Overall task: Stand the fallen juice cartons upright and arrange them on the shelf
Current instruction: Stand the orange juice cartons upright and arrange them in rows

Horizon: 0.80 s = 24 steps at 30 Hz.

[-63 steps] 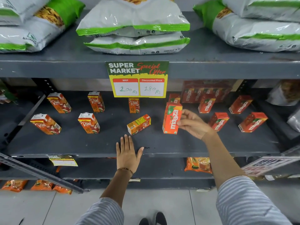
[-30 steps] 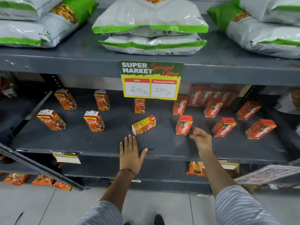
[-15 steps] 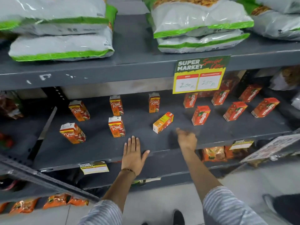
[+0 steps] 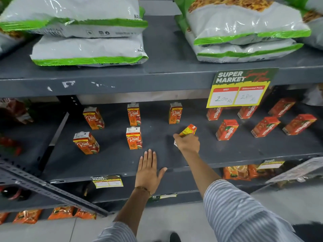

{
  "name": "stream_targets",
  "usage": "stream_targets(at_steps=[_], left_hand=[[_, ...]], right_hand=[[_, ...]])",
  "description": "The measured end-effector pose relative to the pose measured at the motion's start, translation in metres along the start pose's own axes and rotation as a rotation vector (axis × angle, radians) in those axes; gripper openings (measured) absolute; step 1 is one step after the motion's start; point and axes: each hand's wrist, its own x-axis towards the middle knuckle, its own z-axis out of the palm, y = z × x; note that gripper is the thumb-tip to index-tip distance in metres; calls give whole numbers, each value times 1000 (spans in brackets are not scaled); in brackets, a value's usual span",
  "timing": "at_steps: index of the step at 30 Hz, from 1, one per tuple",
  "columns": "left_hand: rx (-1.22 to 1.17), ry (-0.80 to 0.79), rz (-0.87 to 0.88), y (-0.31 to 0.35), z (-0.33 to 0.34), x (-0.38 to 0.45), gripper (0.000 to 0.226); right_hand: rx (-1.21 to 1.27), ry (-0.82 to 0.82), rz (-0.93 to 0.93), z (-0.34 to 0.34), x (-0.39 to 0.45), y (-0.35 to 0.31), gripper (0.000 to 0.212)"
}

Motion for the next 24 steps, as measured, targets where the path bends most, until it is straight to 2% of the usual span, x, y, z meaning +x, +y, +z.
stream_targets(at_steps=[4,8,12,15,18,21,24], left_hand=[[16,12,-11,-2,3,1,76],[14,35,-13,1,2,0,83],[5,41,-32,4,1,0,81],[5,39,-40,4,2,0,78],[12,32,-40,3,3,0,75],[13,26,-36,1,5,1,74],[46,18,-30,1,5,1,77]], right_hand=[[-84,55,-55,-9,1,6,61],[-220,127,-231,-22,3,25,51],[-316,64,-379,-26,6,48,45],[-343,39,-420,-24,5,55,46],[-202,52,-378,-26,6,53,47],[72,67,-204,-31,11,49,45],[22,-7,-92,-35,22,46,36]])
